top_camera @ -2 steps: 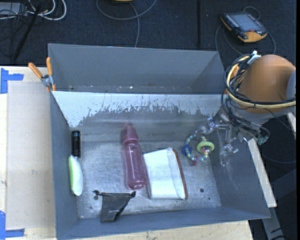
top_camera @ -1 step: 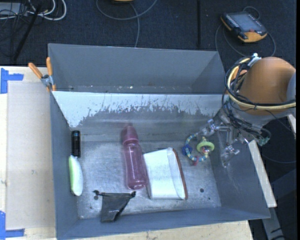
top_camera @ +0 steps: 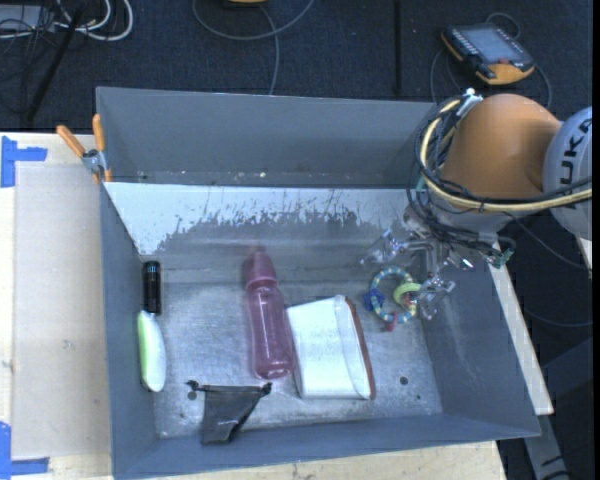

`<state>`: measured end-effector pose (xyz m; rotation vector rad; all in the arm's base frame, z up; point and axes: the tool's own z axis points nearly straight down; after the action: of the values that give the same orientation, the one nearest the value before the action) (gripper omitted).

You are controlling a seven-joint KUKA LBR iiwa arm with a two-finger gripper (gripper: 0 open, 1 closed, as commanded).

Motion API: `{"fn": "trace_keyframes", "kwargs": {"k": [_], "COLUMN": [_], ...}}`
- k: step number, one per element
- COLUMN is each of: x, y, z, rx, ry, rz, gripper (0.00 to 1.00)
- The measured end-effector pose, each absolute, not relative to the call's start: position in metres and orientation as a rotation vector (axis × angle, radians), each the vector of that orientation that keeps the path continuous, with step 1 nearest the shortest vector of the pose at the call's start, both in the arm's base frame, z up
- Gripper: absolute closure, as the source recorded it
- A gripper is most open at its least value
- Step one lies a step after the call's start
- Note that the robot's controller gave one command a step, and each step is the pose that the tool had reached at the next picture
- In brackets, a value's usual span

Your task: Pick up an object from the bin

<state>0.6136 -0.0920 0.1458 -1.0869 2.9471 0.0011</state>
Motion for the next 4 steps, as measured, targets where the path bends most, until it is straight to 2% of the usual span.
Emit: {"fn": "trace_keyframes", "kwargs": {"k": [1,2,3,4], "x": [0.610,0.603,0.603,0.595], "y": [-0.112,-0.138,-0.138,-0.137], "z": [0.107,0.081,0.081,0.131], "rx": [-1.186,-1.188,-1.187,-1.164], "ry": [2.897,2.906,2.907,2.923], "rz": [0.000,0.002,0.002,0.010], "gripper": [0.00,1.00,1.00,1.00]}}
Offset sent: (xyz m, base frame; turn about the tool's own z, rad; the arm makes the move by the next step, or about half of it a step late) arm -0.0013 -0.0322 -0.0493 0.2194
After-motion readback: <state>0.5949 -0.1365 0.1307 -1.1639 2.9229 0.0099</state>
